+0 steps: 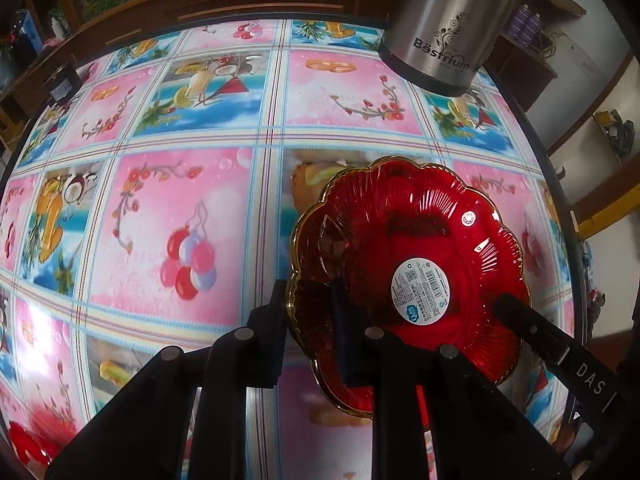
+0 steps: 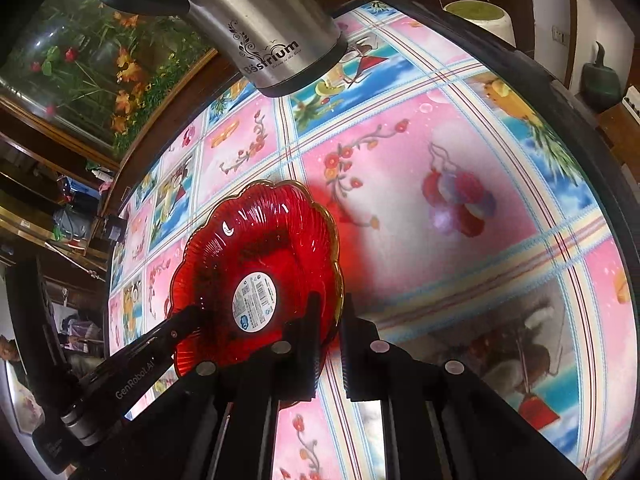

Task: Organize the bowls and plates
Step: 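Lift and carry the red glass dish toward the plate stack with both tools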

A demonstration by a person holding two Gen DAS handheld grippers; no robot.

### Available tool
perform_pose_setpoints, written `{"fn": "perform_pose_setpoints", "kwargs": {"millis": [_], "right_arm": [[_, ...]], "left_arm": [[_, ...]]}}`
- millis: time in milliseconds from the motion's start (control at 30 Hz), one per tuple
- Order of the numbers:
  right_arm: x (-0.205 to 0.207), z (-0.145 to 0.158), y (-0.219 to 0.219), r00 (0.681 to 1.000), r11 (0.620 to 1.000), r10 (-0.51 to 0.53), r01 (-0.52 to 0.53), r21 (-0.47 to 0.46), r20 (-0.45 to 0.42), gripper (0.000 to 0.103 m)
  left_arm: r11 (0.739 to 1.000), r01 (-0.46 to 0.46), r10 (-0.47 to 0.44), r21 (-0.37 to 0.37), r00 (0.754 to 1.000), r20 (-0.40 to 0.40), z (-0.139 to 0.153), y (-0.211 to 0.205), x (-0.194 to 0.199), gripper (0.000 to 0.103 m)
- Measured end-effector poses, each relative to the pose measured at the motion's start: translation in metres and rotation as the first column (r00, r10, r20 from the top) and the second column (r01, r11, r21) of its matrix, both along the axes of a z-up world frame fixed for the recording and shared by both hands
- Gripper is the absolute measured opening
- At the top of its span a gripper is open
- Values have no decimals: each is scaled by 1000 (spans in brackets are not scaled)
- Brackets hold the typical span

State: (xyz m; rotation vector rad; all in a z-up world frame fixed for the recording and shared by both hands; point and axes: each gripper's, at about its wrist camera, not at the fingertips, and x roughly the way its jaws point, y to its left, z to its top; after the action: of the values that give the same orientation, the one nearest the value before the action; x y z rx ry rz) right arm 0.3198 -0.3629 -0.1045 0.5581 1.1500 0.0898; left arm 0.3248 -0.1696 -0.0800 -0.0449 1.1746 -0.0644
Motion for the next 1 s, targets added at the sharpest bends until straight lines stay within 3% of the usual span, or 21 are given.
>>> {"fn": "perform_pose_setpoints", "kwargs": {"millis": [1000], "right_arm": [[-128, 51, 22, 993, 998, 22, -15, -53, 118, 9]], "left_arm": [[1000, -9, 12, -21, 991, 134, 40, 28, -128, 16]]}}
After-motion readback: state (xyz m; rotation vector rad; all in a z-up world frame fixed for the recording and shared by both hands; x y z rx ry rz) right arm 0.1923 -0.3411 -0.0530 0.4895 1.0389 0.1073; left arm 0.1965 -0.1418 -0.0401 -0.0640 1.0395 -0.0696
